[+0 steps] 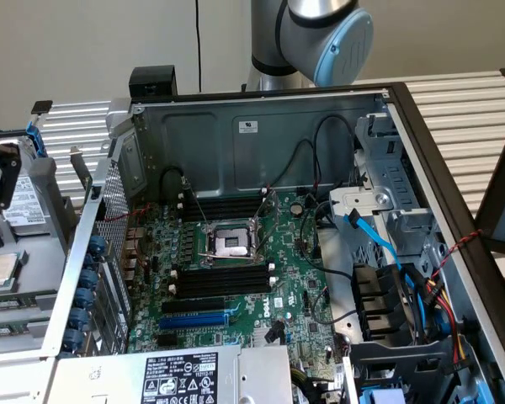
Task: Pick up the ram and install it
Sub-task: 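Pick up the ram and move it above insertion slot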
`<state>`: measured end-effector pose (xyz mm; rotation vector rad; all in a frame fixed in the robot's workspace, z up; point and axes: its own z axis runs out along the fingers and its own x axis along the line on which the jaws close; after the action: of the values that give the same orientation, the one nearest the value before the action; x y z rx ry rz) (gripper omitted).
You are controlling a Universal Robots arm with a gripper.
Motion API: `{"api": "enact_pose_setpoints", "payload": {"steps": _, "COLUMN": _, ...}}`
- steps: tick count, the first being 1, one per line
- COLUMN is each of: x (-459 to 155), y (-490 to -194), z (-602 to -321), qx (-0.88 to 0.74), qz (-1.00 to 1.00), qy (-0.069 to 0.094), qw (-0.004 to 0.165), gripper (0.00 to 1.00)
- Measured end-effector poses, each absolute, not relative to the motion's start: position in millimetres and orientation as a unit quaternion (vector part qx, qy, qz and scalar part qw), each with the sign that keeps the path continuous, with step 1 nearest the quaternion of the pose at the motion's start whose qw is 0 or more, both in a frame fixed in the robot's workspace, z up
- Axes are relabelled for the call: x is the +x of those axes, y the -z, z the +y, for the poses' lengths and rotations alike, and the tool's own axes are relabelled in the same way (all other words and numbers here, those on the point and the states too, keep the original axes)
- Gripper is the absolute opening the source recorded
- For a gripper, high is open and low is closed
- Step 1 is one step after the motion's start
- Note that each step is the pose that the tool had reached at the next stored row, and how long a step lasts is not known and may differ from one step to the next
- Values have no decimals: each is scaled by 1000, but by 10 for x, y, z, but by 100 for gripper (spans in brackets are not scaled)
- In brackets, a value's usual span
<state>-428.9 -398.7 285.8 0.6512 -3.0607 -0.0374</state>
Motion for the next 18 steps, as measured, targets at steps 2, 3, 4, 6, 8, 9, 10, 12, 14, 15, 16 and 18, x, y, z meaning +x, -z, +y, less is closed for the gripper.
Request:
{"api": "enact_pose_setpoints", "payload": {"steps": 2, "x": -4289, "y": -2837, "z": -3986, "qx": 226, "qz": -974, "qy": 12, "qw": 6, "gripper": 24}}
{"api": "enact_pose_setpoints", "payload": {"steps": 3, "x": -4289, "y": -2827, "z": -3986, "qx": 235, "qz": -972, "qy": 12, "qw": 6, "gripper": 24}}
{"api": "enact_pose_setpoints", "payload": {"steps": 4, "x": -4289, "y": -2818, "z": -3987, "qx": 244, "qz": -970, "qy": 12, "qw": 7, "gripper": 24}}
{"api": "enact_pose_setpoints", "payload": {"steps": 6, "x": -4289, "y": -2798, "z": -3986, "qx": 261, "qz": -965, "qy": 12, "qw": 7, "gripper": 24}}
{"api": "enact_pose_setpoints", "payload": {"steps": 8, "x": -4289, "y": -2778, "z": -3986, "qx": 279, "qz": -960, "qy": 11, "qw": 7, "gripper": 26}}
{"api": "enact_pose_setpoints", "payload": {"steps": 9, "x": -4289, "y": -2767, "z": -3986, "qx": 288, "qz": -958, "qy": 11, "qw": 7, "gripper": 26}}
{"api": "enact_pose_setpoints", "payload": {"steps": 10, "x": -4289, "y": -2757, "z": -3986, "qx": 297, "qz": -955, "qy": 11, "qw": 7, "gripper": 26}}
{"api": "enact_pose_setpoints", "payload": {"steps": 12, "x": -4289, "y": -2736, "z": -3986, "qx": 314, "qz": -949, "qy": 11, "qw": 7, "gripper": 33}}
{"api": "enact_pose_setpoints", "payload": {"steps": 14, "x": -4289, "y": -2715, "z": -3986, "qx": 331, "qz": -944, "qy": 11, "qw": 8, "gripper": 33}}
{"api": "enact_pose_setpoints", "payload": {"steps": 15, "x": -4289, "y": -2704, "z": -3986, "qx": 339, "qz": -941, "qy": 11, "qw": 8, "gripper": 33}}
{"api": "enact_pose_setpoints", "payload": {"steps": 16, "x": -4289, "y": -2692, "z": -3986, "qx": 348, "qz": -937, "qy": 11, "qw": 8, "gripper": 33}}
{"api": "enact_pose_setpoints", "payload": {"steps": 18, "x": -4289, "y": -2670, "z": -3986, "qx": 365, "qz": -931, "qy": 11, "qw": 8, "gripper": 33}}
